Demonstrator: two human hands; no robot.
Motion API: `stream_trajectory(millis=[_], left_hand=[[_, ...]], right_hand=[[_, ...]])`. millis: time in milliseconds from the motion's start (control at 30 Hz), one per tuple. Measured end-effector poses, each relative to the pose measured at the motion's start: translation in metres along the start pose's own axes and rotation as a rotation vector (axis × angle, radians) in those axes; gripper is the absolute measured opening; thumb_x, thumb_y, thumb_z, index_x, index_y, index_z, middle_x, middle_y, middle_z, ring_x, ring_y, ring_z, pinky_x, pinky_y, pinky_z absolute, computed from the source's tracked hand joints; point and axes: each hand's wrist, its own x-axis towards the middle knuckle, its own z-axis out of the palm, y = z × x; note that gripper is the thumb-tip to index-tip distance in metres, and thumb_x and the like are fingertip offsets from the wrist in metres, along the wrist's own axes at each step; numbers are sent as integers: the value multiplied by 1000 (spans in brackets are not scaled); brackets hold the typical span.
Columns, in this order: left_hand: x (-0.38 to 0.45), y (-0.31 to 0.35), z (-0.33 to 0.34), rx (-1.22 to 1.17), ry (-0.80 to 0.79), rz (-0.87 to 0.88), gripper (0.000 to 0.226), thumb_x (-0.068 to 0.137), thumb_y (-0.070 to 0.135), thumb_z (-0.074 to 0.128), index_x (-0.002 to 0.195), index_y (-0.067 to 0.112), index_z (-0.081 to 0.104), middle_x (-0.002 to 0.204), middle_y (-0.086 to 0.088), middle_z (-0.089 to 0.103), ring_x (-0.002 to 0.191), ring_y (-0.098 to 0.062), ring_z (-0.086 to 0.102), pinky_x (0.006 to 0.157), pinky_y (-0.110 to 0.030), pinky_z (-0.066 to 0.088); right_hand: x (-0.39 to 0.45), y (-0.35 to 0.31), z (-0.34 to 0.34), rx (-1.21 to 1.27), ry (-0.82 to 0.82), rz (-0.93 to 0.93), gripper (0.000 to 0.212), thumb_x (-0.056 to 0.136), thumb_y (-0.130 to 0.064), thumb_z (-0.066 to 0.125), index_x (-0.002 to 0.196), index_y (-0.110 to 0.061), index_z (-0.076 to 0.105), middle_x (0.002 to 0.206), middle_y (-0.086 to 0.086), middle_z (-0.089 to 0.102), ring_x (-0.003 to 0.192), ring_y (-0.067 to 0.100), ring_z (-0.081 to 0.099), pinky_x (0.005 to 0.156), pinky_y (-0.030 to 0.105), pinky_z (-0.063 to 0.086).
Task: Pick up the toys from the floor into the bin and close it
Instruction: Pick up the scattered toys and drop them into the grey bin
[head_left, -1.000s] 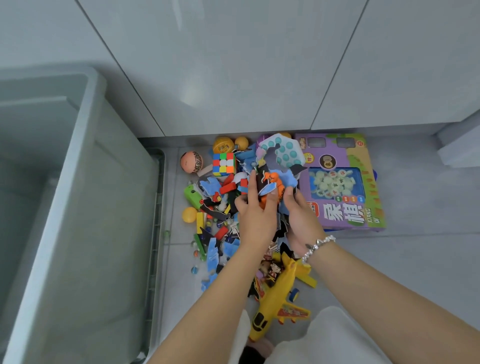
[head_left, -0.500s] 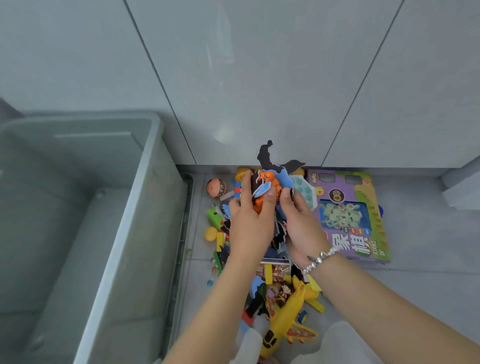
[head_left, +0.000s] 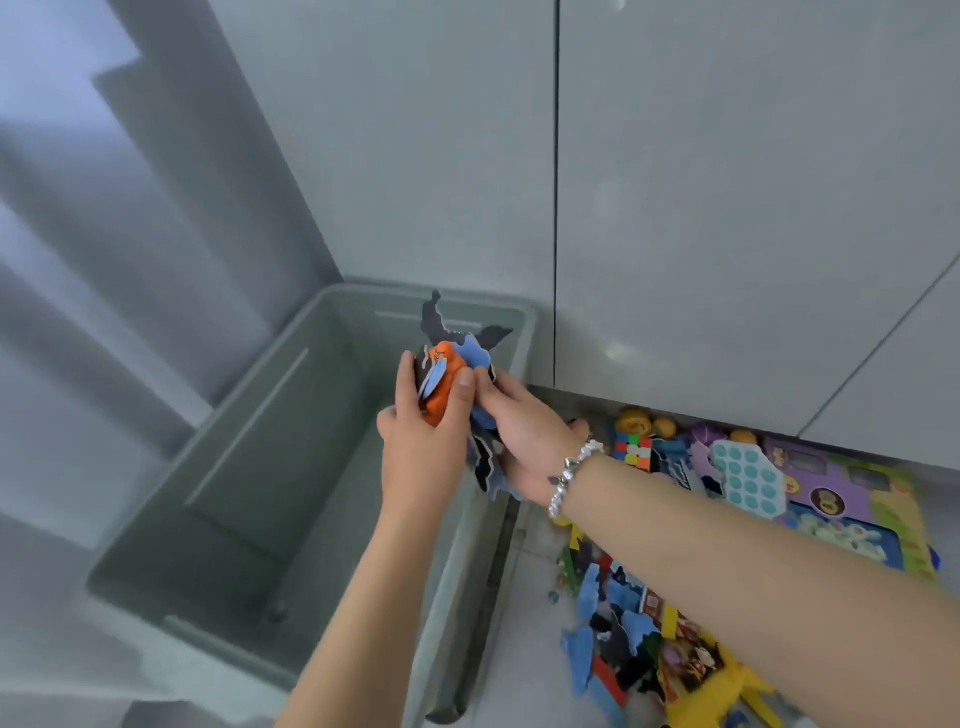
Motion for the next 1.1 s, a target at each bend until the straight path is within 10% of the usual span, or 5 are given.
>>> stream_trajectory(millis=[200, 533, 767, 1100], left_hand=[[0, -49, -20, 71, -52, -203, 68, 93, 53, 43, 150, 33, 11, 154, 0, 26, 135, -22, 36, 95, -30, 32], [-17, -44, -6, -108, -13, -111, 46, 100, 46, 27, 139, 28, 41, 144, 13, 41, 135, -8, 34, 101, -18, 25], [-30, -51, 24, 155, -10, 57, 48, 98, 46, 31, 141, 25, 38, 145, 8, 40, 136, -9, 32, 116, -40, 22], [-48, -60, 109, 450, -227, 349, 31, 98, 33, 39, 124, 24, 54, 124, 9, 52, 122, -7, 39, 98, -22, 17]], right_hand=[[29, 37, 18, -116, 66, 251, 51, 97, -48, 30, 120, -14, 59, 119, 10, 65, 109, 25, 62, 94, 39, 50], [10, 15, 10, -879, 85, 29, 60, 100, -39, 24, 115, 8, 57, 116, 25, 62, 102, 37, 61, 92, 49, 48], [-18, 21, -38, -779, 121, -124, 30, 98, -37, 33, 115, -26, 56, 102, -11, 63, 93, 5, 60, 86, 34, 53], [-38, 42, -147, -911, 333, -108, 26, 97, -36, 38, 110, -22, 56, 97, -8, 60, 90, 9, 59, 68, 18, 45]])
